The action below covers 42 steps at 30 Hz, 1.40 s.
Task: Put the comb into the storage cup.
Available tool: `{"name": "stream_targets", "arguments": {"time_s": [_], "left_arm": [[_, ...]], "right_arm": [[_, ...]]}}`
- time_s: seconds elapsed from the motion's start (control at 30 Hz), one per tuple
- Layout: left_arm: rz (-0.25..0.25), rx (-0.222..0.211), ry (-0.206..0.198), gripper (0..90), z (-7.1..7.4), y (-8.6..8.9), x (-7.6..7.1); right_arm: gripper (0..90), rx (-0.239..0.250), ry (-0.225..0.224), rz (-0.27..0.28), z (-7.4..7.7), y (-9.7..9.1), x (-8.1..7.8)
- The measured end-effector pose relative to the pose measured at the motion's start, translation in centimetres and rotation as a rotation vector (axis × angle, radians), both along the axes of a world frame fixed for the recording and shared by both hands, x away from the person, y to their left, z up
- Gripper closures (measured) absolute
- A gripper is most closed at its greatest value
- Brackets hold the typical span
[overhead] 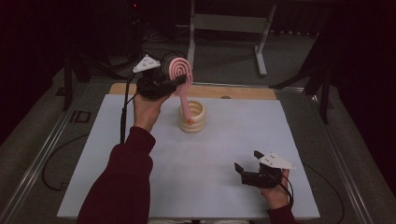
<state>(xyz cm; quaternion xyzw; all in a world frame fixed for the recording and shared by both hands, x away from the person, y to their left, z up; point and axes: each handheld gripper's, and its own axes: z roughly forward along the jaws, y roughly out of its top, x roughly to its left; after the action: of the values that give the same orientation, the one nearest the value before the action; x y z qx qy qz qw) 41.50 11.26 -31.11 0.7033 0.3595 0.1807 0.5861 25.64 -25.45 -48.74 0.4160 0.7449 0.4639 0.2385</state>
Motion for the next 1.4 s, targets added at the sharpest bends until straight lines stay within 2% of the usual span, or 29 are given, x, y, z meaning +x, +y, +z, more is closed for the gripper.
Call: {"name": "stream_targets", "arguments": {"time_s": [0.33,0.73,0.97,1.4], "left_arm": [[0.025,0.021,-0.01,63.6,0.4,-0.3,0.9],[0.047,-0.01,-0.007,63.7,0.1,-0.4,1.6],[0.054,-0.013,-0.01,63.7,-0.4,-0.6,2.0],[0.059,-0.016,-0.018,63.6,-1.1,-1.2,2.6]], "right_arm": [[10.1,0.001,-0.001,-0.001,0.0,-0.1,-0.2],[10.1,0.007,-0.001,-0.011,0.0,-0.8,-0.5],[10.2,0.028,-0.004,-0.02,0.0,-1.1,-0.5],[10.2,0.027,-0.003,-0.015,-0.2,-1.2,-0.5]]}}
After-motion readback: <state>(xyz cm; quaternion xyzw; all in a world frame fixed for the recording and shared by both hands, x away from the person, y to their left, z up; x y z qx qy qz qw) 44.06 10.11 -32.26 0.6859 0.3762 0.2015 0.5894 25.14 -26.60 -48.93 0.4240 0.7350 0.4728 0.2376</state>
